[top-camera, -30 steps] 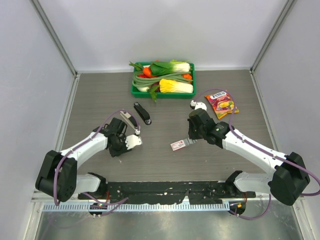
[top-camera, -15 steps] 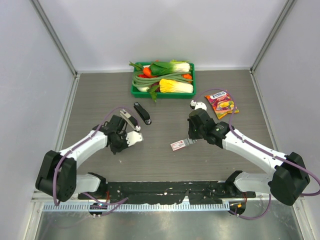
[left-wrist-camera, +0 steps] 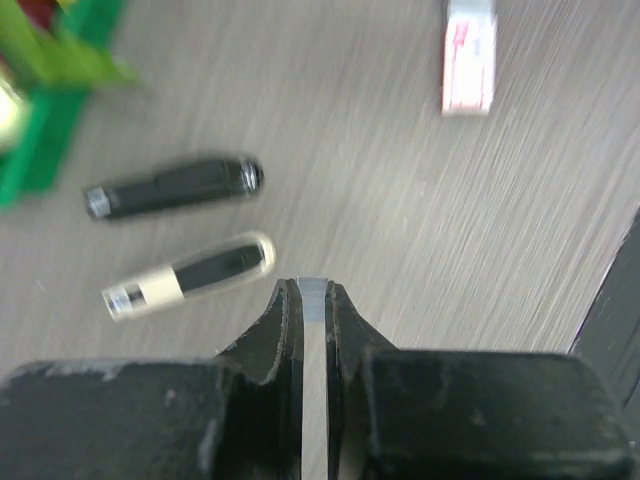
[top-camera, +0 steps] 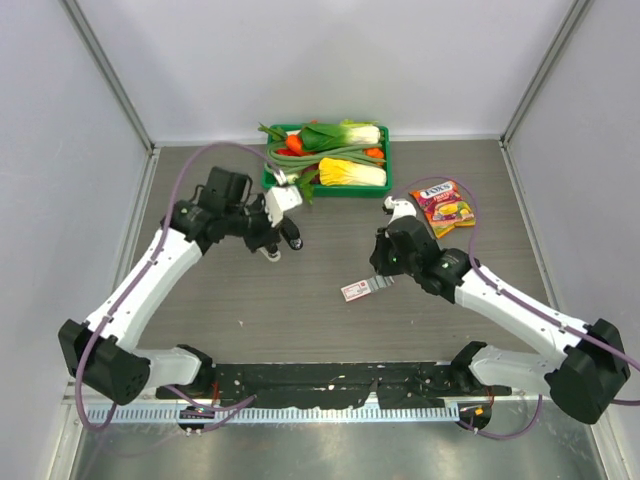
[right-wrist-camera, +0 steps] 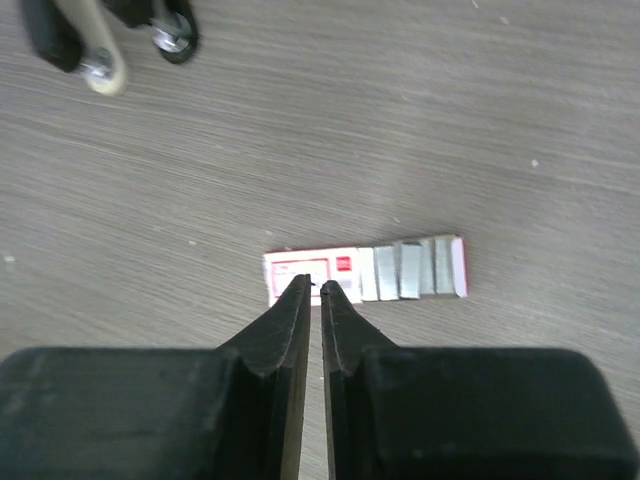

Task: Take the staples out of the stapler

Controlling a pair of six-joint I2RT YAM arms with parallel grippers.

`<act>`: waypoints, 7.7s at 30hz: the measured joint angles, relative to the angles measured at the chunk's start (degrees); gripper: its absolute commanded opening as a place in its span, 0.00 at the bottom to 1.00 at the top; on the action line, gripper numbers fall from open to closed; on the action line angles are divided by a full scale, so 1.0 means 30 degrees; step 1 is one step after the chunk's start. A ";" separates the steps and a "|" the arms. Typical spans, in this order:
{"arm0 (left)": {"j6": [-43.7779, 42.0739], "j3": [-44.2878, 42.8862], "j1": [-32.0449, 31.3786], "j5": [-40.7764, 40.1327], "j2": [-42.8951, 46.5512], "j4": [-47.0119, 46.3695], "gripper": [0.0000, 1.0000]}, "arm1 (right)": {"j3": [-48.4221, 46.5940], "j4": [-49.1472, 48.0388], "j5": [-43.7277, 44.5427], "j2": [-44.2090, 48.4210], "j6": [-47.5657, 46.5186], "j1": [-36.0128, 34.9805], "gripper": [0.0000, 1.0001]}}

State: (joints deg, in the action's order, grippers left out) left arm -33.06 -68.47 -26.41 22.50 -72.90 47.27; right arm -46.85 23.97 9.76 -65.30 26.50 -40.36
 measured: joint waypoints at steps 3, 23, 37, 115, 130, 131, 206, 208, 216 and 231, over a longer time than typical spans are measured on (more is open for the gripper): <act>0.2120 -0.2987 0.0000 0.2288 -0.0080 -0.0182 0.03 | 0.0007 -0.0903 -0.0947 0.0911 -0.0124 0.0000 0.23; 2.3882 -0.0765 -0.0036 0.9981 0.0415 -1.8309 0.00 | 0.0248 -1.0477 -0.8539 0.4262 0.2739 0.0000 0.60; 2.5835 0.0554 -0.0036 1.0528 0.1115 -2.0422 0.02 | -0.0146 -1.4914 -1.0375 0.3031 0.5253 0.0000 0.57; 1.3070 0.3169 0.0284 0.3096 0.4867 -0.7592 1.00 | -0.1508 0.0823 -0.2025 -0.1574 -0.0058 0.0146 0.02; 0.8160 0.5333 0.0313 0.0495 0.5421 -0.3381 1.00 | -0.1741 0.4546 0.1814 -0.5391 -0.0678 0.0160 0.02; 0.8145 0.5391 0.0313 0.0488 0.5479 -0.3388 1.00 | -0.1778 0.4677 0.1865 -0.5574 -0.0750 0.0160 0.02; 0.9500 0.5843 0.0313 0.2091 0.6368 -0.3949 1.00 | -0.2317 0.3934 0.1056 -0.8131 -0.2310 0.0831 0.34; 0.9515 0.5843 0.0313 0.2098 0.6368 -0.3949 1.00 | -0.2317 0.3971 0.1064 -0.7941 -0.2288 0.0831 0.29; 0.9551 0.5843 0.0313 0.2120 0.6382 -0.3956 1.00 | -0.2331 0.4197 0.1399 -0.5938 -0.2069 0.0831 0.01; 0.9865 0.5850 0.0313 0.2259 0.6441 -0.3956 1.00 | -0.1923 0.3621 0.0831 -0.6543 -0.1770 0.0867 0.01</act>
State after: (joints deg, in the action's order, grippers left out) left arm -3.46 -50.92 -25.47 29.28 -53.58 35.40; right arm -52.62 34.83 12.25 -84.93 21.19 -37.76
